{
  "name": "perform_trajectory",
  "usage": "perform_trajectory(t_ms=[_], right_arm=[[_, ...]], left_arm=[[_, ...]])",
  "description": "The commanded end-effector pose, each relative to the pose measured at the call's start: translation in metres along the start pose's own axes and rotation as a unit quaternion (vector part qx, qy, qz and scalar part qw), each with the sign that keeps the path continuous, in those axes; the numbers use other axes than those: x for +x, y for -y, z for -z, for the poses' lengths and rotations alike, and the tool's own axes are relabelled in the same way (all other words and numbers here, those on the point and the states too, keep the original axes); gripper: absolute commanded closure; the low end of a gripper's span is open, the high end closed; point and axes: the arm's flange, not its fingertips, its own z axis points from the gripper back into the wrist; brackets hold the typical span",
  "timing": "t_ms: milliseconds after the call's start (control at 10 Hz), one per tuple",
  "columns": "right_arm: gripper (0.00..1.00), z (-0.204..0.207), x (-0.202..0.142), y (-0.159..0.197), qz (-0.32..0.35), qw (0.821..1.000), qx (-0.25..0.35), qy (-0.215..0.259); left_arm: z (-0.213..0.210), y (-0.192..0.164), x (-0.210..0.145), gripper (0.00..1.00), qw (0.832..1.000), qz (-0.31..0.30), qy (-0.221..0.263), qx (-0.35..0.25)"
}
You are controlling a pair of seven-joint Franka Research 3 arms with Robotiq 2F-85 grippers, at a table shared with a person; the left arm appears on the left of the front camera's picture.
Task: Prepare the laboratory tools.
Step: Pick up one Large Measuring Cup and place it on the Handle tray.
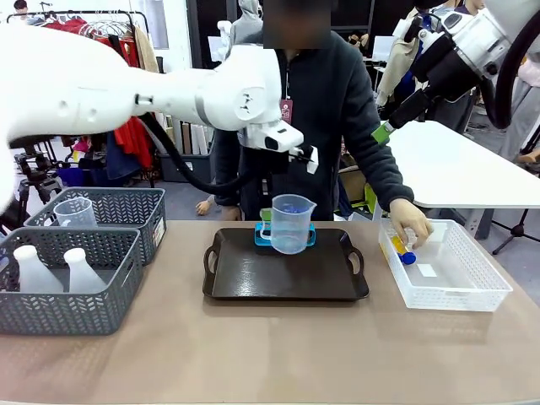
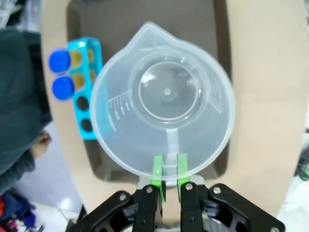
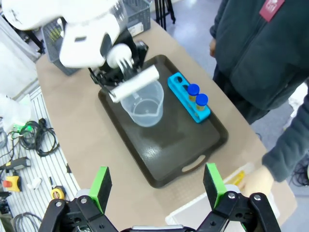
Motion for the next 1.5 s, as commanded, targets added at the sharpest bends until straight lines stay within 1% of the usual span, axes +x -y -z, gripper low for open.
perform_trajectory(t_ms=[0, 200, 400, 800, 1200, 1400], right_arm=[[0.00, -0.002, 0.000, 0.000, -0.001, 1.000, 0.003, 0.002], [0.00, -0.002, 0.000, 0.000, -0.001, 1.000, 0.003, 0.002], [0.00, -0.002, 0.000, 0.000, -0.001, 1.000, 0.003, 0.002], [0.00, -0.002, 0.000, 0.000, -0.001, 1.000, 0.003, 0.002], [0.00, -0.002, 0.000, 0.000, -0.001, 1.000, 0.003, 0.002], [0.00, -0.002, 0.000, 0.000, -0.001, 1.000, 0.003, 0.002]], left_arm=[[0.006, -0.022, 0.020, 1.00, 0.999, 0.047, 0.013, -0.008], [0.025, -0.031, 0.034, 1.00, 0.997, 0.068, 0.034, -0.029], [0.040, -0.034, 0.052, 1.00, 0.994, 0.090, 0.041, -0.035], [0.069, -0.037, 0.074, 1.00, 0.991, 0.118, 0.031, -0.058], [0.092, -0.037, 0.078, 1.00, 0.991, 0.118, 0.019, -0.051], [0.100, -0.036, 0.080, 1.00, 0.992, 0.120, 0.003, -0.044]])
